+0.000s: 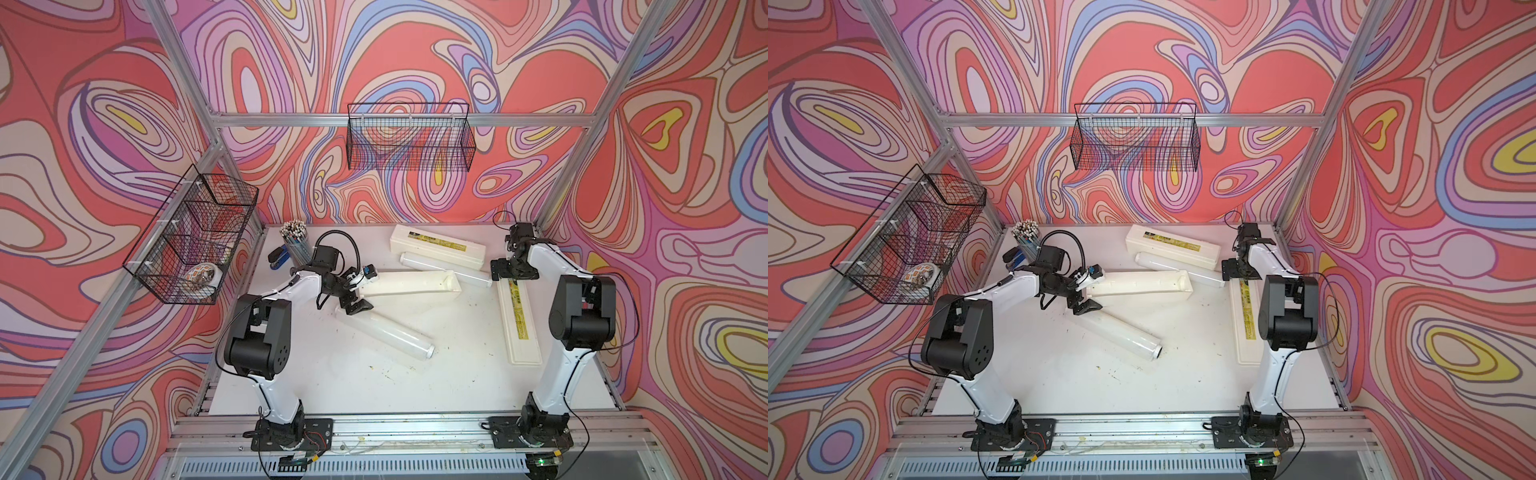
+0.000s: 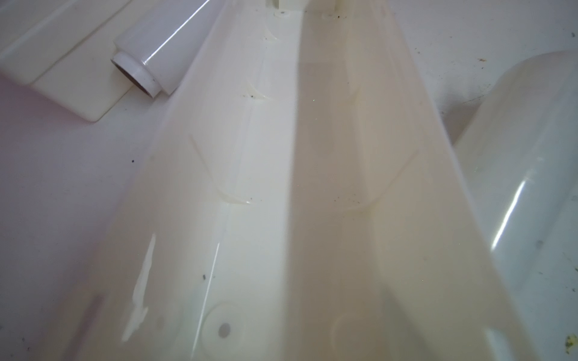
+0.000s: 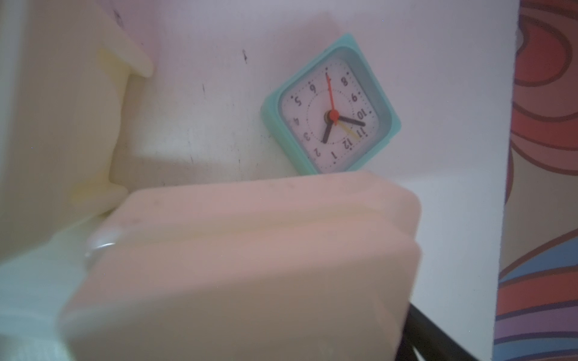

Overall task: Put plastic wrap rolls into dispensers
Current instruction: Place the plastic wrap cutting box at the center of the board.

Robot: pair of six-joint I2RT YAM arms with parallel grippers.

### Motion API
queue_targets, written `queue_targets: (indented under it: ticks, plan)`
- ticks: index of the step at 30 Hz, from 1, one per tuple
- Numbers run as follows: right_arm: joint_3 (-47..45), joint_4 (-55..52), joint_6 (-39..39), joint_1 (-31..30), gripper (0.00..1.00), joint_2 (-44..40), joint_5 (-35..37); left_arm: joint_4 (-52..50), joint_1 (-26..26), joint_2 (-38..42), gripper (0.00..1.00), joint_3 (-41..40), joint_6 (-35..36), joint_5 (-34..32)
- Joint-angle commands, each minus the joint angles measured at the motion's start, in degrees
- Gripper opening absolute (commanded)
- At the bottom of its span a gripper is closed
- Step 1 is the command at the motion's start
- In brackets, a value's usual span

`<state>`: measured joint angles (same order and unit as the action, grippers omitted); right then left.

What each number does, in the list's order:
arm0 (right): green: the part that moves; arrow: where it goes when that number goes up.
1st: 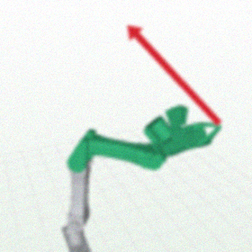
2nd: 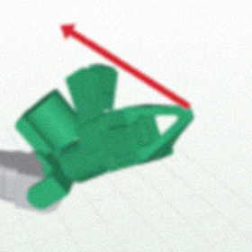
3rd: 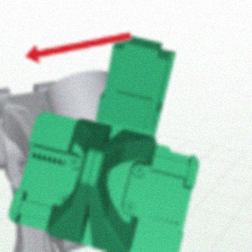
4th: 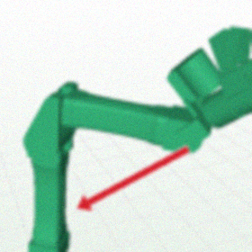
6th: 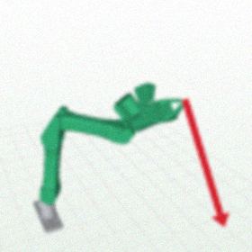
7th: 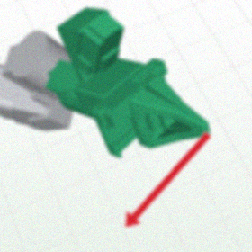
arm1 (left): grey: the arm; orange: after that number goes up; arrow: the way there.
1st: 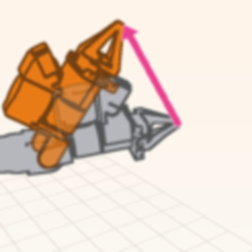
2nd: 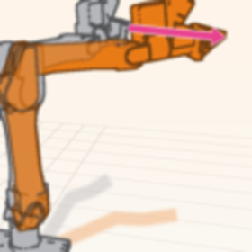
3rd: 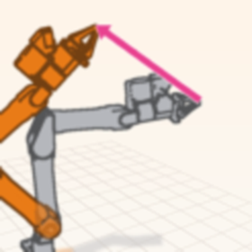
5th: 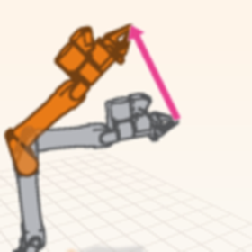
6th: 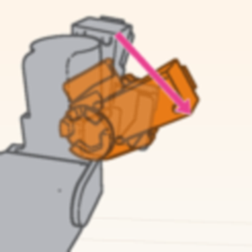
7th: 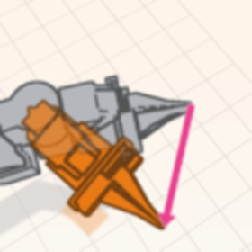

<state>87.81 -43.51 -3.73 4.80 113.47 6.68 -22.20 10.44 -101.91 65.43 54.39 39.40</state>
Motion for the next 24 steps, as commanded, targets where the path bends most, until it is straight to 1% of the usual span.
queue_targets:
  ticks: [1,6,9,11,14,17,19,20,22,24]
  plan:
    - [0.7,1.1,1.8,-0.4,0.98,-1.4,-1.5,-2.7,-0.3,1.3,1.0,-1.2,-1.8,-4.4]
    - [1.2,-0.1,2.5,-0.5,0.98,0.5,0.8,1.0,-0.3,5.0,1.0,-3.7,-8.4,-9.3]
    - [1.4,-0.4,3.1,-0.5,0.98,1.2,0.6,1.5,-0.3,6.7,1.0,-3.7,-11.8,-10.6]
    - [1.6,-0.4,4.3,-0.5,0.98,1.5,2.2,2.2,-0.3,8.3,1.0,-4.3,-15.4,-10.8]
    - [2.7,-1.4,5.6,-0.5,0.98,2.7,5.7,3.8,-0.3,10.7,1.0,-5.2,-20.0,-12.9]
    - [2.6,-1.1,5.1,-0.8,0.98,2.6,5.9,5.0,-0.3,14.5,1.0,-7.2,-21.5,-14.3]
    - [1.3,0.4,3.4,-1.8,0.98,1.5,8.1,4.9,0.3,18.3,1.0,-9.8,-18.2,-14.3]
    - [0.2,2.0,2.4,-2.2,0.98,0.8,9.0,3.8,1.3,20.6,1.0,-11.2,-14.5,-14.2]
    - [-1.2,4.1,1.0,-2.3,0.98,-0.3,8.5,-0.4,4.0,24.1,1.0,-13.3,-5.0,-13.2]
    - [-1.6,4.9,0.9,-2.3,0.98,-0.8,7.7,-4.5,6.4,26.5,1.0,-14.6,-0.1,-11.7]
